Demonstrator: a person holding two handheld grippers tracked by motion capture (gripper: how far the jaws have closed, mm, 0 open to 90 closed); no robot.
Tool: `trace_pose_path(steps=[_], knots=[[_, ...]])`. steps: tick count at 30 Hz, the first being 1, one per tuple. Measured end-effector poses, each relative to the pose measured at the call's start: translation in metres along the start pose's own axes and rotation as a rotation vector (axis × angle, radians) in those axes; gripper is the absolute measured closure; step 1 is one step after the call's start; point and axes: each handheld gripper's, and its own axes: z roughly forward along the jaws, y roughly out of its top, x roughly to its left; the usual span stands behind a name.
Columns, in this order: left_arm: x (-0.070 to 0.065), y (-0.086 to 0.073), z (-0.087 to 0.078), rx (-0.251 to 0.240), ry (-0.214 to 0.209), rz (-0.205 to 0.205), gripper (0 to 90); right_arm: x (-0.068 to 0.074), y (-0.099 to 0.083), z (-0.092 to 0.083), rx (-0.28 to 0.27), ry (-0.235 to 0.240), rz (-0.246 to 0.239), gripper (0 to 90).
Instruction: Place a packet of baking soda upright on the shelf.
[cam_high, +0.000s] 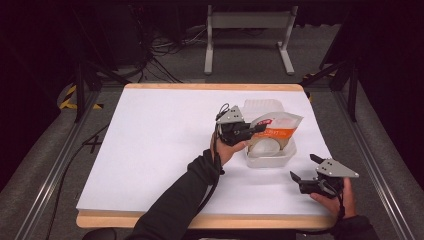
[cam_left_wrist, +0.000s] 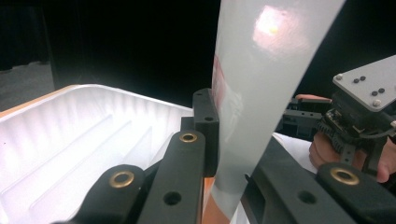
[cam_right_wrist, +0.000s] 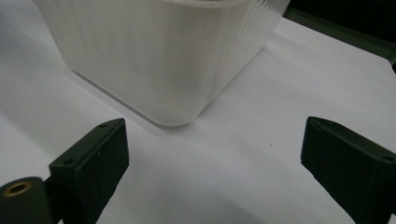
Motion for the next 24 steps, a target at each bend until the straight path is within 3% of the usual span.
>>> trace_pose_path(steps=[24], knots=[[-0.0020,0.0089,-0.0017,0.058,0.010,0.040,89.4,0.0002,0.0001,0.0003,0.004,0.003,-0.002,8.5]])
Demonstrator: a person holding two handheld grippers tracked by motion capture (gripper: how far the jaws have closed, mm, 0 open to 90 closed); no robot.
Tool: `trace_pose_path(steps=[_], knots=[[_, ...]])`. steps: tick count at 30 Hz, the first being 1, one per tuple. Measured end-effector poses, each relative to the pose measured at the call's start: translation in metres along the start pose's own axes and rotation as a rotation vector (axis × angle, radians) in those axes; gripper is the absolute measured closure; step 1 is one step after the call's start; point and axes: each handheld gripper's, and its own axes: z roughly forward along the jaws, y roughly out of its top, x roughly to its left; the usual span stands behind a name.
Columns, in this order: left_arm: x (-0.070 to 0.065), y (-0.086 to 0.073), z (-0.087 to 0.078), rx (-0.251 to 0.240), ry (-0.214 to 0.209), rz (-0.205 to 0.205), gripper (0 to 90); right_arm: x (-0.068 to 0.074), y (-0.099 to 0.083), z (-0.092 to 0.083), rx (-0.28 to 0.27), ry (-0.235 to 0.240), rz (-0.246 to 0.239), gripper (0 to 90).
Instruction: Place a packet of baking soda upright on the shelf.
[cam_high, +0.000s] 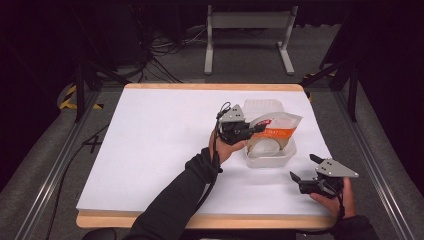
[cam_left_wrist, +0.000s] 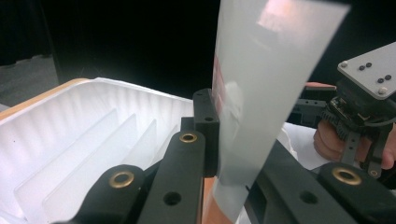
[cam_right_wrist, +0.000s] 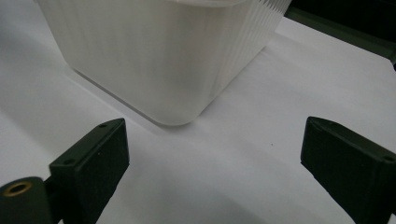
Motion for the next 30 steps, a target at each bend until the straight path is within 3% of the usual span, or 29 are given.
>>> trace_pose_path(steps=[5,17,21,30], knots=[[-0.001,0.006,-0.003,0.010,0.000,0.017,88.6,0.000,0.000,0.000,-0.001,0.002,0.001,8.5],[-0.007,0.022,-0.016,0.090,0.027,0.092,87.2,0.000,0.000,0.000,0.002,0.001,0.000,8.6],[-0.007,0.025,-0.022,0.093,0.032,0.093,86.7,0.000,0.000,0.000,0.003,0.000,-0.003,8.7],[-0.010,0.032,-0.030,0.126,0.053,0.147,85.5,0.000,0.000,0.001,0.005,0.001,-0.005,8.7]])
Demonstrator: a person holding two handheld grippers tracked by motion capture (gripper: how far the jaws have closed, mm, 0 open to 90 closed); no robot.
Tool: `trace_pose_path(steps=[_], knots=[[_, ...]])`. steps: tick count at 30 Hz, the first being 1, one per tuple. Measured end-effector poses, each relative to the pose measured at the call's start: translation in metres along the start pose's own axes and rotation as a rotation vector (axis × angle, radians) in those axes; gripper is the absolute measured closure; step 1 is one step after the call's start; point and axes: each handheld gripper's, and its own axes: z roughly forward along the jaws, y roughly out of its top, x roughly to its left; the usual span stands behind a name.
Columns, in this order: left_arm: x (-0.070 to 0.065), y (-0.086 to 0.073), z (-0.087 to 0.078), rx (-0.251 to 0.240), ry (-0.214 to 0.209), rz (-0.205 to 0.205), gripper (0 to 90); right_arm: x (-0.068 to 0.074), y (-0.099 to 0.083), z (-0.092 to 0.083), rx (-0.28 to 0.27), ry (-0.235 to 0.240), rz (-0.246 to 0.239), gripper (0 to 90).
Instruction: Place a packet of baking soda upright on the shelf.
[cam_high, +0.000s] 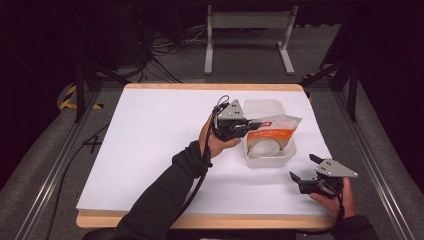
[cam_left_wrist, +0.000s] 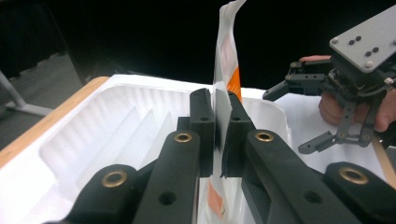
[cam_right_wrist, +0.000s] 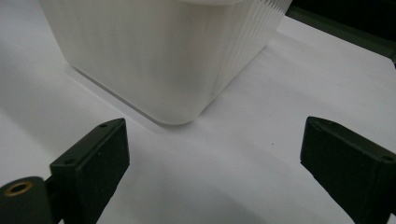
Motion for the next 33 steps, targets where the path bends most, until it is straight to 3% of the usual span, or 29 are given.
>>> trace_pose_path(steps=[5,11,18,28,33], knots=[[-0.001,0.001,-0.008,0.011,0.028,0.039,84.3,0.000,0.000,0.000,0.001,0.000,-0.002,8.8],[-0.005,0.005,-0.012,0.021,0.025,0.073,88.1,0.000,0.000,0.001,0.005,-0.001,-0.004,8.9],[-0.006,0.007,-0.016,0.013,0.030,0.072,86.5,0.000,0.000,0.000,0.004,0.000,-0.003,9.0],[-0.005,0.008,-0.024,0.045,0.077,0.109,72.8,0.000,0.000,0.001,0.005,0.000,-0.002,9.0],[-0.007,0.007,-0.023,0.075,0.115,0.126,59.6,0.000,0.000,0.001,0.005,0.000,-0.003,9.1]])
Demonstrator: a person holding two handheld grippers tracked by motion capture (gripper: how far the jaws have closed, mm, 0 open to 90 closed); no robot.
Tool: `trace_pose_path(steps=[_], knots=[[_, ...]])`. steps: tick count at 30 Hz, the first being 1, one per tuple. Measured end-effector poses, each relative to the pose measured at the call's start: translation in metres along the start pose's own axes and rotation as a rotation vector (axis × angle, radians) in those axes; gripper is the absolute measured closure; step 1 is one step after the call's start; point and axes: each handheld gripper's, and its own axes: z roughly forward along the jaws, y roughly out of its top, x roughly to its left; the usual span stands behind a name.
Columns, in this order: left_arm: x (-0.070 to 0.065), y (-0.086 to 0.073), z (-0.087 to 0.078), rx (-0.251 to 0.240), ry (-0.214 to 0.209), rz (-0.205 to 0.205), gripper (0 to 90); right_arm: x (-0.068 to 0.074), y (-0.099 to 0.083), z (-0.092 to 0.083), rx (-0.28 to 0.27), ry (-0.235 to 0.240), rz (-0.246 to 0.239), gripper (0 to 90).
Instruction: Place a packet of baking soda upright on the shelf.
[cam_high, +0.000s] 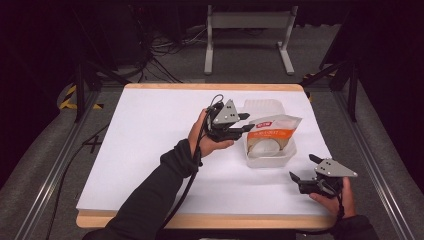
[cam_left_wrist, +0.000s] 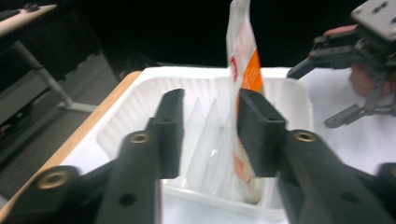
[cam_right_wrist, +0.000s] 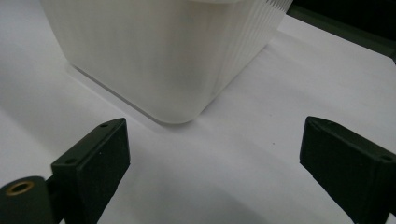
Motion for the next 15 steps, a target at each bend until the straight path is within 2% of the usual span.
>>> trace_pose_path(steps=[4,7,9,15], knots=[[0.000,-0.004,0.001,0.037,0.016,0.003,50.3,0.000,0.000,0.000,-0.001,0.001,0.000,9.1],[0.000,-0.006,0.002,0.057,0.026,0.009,47.5,0.000,0.000,0.000,0.000,0.001,0.000,9.1],[0.000,-0.009,0.002,0.070,0.034,0.005,41.8,0.000,0.000,0.000,-0.001,0.002,0.000,9.2],[0.001,-0.020,0.003,0.117,0.068,0.004,32.0,0.000,0.000,0.000,-0.001,0.002,0.001,9.2]])
